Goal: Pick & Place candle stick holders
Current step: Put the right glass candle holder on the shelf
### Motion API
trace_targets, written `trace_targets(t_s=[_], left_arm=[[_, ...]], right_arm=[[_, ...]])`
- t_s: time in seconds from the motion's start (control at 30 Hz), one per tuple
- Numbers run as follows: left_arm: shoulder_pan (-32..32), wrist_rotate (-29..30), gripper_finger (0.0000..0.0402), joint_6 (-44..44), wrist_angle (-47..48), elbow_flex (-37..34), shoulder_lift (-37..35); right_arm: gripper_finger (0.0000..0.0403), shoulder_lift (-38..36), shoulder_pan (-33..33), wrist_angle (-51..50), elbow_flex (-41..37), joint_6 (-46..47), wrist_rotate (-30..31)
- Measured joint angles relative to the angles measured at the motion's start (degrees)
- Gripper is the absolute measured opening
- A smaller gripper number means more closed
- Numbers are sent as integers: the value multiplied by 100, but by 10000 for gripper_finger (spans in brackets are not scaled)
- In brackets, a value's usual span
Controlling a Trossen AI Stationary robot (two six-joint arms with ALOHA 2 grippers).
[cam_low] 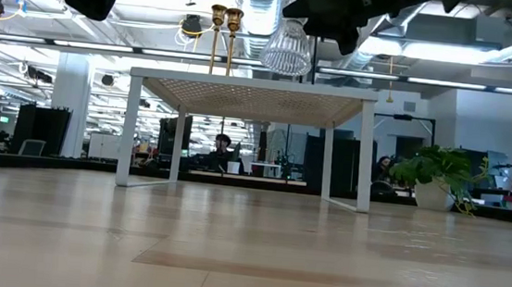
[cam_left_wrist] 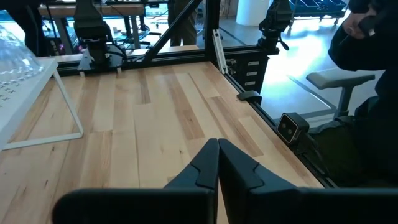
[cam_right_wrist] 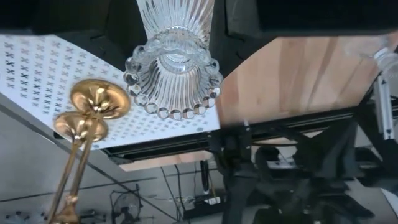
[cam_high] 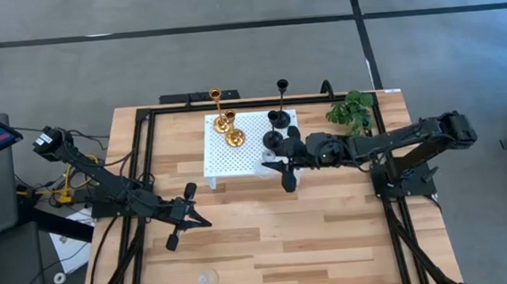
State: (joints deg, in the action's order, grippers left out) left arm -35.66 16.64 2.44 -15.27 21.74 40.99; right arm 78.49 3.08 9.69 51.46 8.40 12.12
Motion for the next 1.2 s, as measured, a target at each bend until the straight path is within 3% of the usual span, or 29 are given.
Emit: trace_targets(t_s=[0.33, 0.83, 1.2], left_arm=[[-1, 1, 5, 0, 2, 0, 0], [-2, 1, 8, 0, 4, 0, 0], [0, -1, 7, 0, 9, 0, 0]], right_arm=[[122, 514, -261, 381, 3, -3, 2], [124, 477, -337, 289, 7, -244, 293], [271, 475, -311, 281, 7, -407, 286]])
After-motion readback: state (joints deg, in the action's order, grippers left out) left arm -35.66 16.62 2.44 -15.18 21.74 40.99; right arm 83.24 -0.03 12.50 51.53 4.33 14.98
